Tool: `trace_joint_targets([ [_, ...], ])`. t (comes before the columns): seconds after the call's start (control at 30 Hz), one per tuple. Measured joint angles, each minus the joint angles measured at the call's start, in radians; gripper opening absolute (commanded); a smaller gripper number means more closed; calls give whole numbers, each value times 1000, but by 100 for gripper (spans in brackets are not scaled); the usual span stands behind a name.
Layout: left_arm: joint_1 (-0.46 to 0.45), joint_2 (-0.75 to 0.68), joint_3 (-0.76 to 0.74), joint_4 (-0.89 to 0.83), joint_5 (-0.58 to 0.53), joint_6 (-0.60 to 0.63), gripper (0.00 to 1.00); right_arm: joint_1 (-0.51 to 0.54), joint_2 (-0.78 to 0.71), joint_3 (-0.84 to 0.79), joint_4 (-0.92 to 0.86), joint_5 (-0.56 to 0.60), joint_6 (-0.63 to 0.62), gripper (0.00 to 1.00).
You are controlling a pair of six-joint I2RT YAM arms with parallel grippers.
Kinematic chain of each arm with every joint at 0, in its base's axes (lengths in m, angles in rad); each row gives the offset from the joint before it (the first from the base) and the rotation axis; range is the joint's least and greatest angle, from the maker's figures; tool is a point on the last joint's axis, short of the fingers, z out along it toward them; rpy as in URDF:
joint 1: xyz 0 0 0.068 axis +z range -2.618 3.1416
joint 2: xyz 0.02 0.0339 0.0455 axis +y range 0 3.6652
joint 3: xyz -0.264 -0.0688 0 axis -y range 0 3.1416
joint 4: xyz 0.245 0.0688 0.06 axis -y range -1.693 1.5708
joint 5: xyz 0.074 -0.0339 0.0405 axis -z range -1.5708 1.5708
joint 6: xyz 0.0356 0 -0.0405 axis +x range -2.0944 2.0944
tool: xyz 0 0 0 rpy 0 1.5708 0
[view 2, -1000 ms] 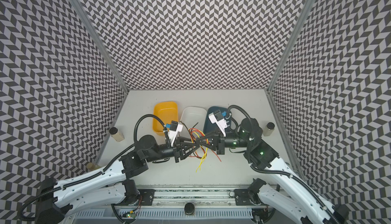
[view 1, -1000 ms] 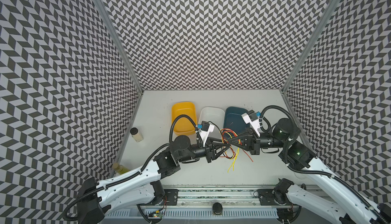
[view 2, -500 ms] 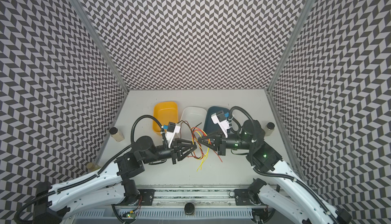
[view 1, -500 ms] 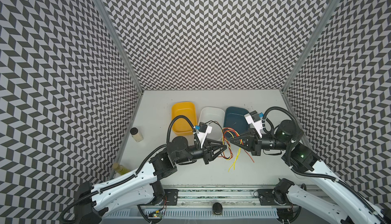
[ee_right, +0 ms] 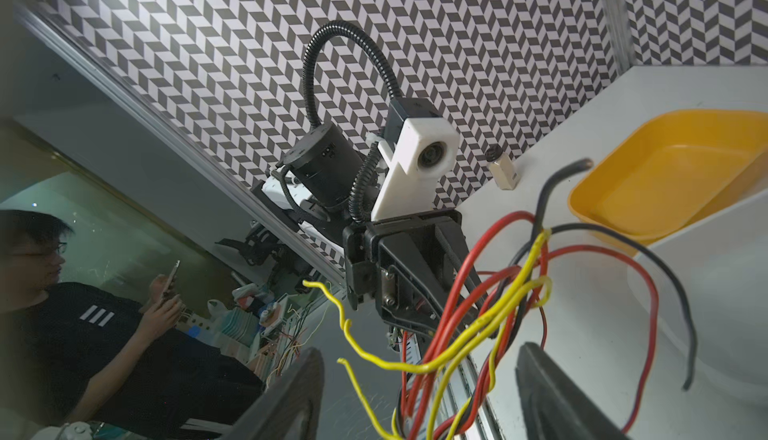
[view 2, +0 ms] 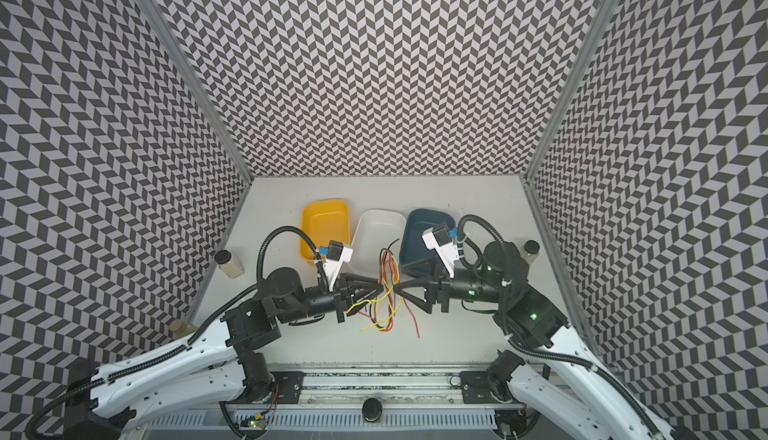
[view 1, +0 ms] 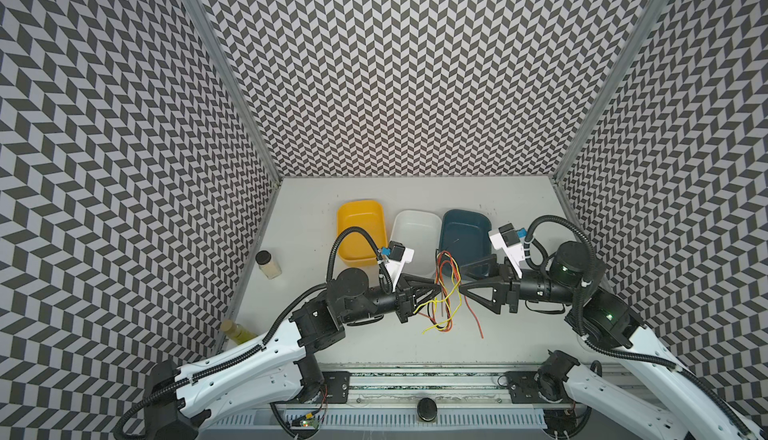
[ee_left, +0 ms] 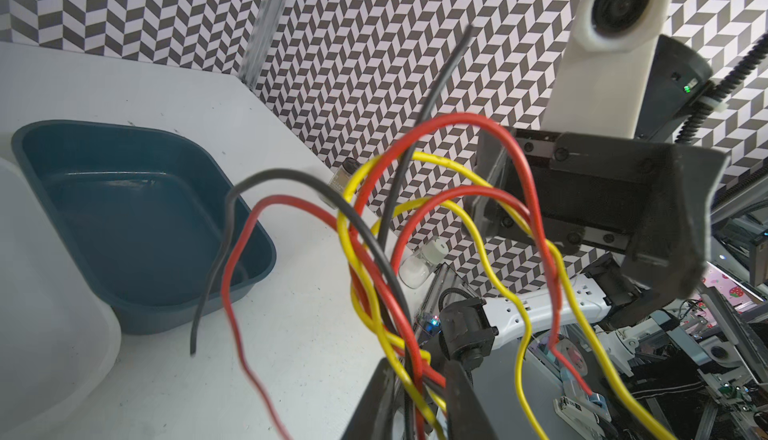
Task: Untangle the cables
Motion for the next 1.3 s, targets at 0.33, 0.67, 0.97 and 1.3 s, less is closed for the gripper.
trace_joint_targets([
  [0.33, 0, -13, 0, -66, -57, 16, 0, 0, -28, -13, -130, 95, -54, 78],
  [0.67, 14, -58, 37, -227, -254, 61, 0, 1, 130, -14, -291, 201, -32, 76],
  [0.97, 80, 28, 140, -257, -254, 62, 0, 89, 78, -175, -119, 155, 8, 84],
  [1.3, 80, 55, 151, -260, -249, 22, 0, 274, 63, -288, 144, 177, 69, 85],
])
